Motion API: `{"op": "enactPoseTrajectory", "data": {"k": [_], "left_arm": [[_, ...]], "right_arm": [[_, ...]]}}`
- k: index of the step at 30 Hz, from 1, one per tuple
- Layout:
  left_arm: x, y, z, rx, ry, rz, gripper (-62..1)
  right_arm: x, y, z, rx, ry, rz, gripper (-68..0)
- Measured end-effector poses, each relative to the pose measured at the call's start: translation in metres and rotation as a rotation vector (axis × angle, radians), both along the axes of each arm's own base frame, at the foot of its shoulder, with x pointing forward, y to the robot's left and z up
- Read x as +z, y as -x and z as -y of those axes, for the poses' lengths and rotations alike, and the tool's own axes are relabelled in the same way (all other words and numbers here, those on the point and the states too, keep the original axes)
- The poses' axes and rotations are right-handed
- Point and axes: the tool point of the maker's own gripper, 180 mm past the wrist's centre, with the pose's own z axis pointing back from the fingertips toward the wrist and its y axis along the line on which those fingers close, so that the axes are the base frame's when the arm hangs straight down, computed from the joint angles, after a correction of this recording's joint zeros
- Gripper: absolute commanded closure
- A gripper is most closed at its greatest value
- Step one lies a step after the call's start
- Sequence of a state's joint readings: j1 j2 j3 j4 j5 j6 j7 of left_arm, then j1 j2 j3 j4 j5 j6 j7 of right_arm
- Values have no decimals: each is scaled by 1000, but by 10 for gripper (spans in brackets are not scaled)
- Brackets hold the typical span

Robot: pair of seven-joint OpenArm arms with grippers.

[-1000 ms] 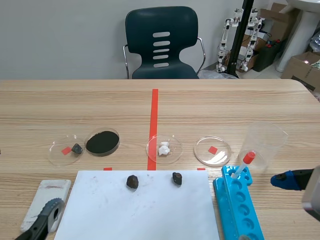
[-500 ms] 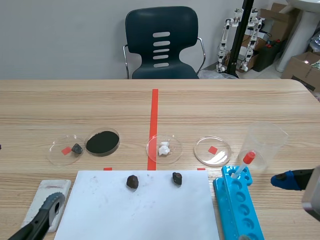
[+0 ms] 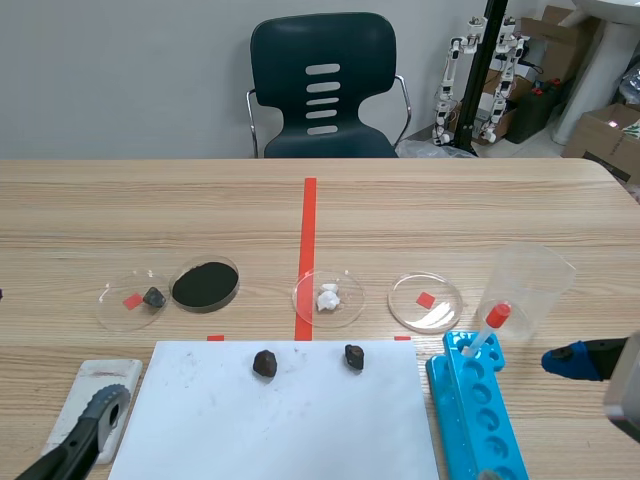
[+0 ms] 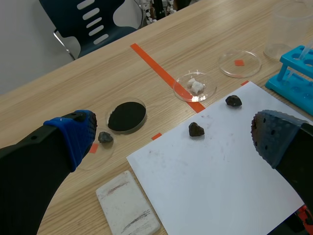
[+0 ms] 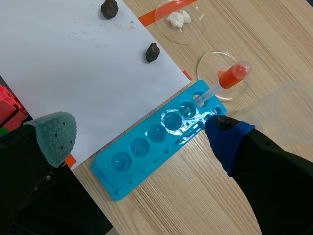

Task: Return to the home posture

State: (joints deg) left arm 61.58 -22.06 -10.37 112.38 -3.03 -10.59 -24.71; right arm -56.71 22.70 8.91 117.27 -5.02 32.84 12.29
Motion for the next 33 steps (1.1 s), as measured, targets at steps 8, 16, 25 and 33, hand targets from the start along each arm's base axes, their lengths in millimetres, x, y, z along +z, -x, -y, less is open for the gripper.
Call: {"op": "enactPoseTrajectory", "data": {"k": [8,16,25,33], "left_arm": [[0,0,0,0,0,1,-623],[0,1,2,-9,5,-4,-623],[0,1,2,-9,5,-4,-623],[0,1,2,-9,5,-4,-623]], "right_arm": [[0,0,0,0,0,0,-547],[0,0,0,0,0,0,-547],[0,0,0,0,0,0,-547],[0,0,0,0,0,0,-547]]}}
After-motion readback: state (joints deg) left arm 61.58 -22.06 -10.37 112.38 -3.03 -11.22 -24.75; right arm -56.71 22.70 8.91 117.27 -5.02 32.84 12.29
